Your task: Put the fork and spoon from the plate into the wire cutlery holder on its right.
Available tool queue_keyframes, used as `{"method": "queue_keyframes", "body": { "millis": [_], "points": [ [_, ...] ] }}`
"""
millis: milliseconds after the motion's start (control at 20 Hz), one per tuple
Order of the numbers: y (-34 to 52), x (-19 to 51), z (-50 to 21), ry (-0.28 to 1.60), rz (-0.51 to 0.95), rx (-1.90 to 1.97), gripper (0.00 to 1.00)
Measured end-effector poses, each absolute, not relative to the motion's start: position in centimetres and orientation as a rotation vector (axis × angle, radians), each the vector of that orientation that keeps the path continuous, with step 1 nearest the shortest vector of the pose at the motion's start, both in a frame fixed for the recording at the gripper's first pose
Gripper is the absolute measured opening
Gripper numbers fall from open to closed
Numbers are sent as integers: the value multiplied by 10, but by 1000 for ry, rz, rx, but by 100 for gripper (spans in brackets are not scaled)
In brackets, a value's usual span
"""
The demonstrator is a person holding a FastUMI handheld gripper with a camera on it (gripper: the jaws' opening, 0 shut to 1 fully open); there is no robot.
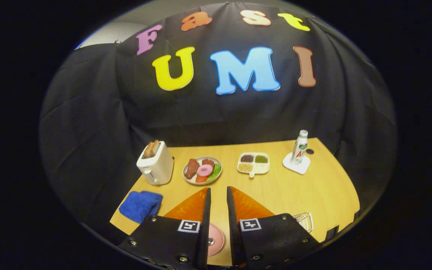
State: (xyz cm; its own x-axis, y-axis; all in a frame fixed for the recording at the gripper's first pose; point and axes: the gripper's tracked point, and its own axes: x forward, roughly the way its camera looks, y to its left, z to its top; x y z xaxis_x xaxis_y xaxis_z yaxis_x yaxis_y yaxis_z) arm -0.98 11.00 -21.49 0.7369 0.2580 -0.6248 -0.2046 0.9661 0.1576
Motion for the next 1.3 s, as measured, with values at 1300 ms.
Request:
{"method": "queue_keyframes", "body": {
  "millis": [1300],
  "points": [
    [167,-146,-455,1616,221,257,29]
  ]
}}
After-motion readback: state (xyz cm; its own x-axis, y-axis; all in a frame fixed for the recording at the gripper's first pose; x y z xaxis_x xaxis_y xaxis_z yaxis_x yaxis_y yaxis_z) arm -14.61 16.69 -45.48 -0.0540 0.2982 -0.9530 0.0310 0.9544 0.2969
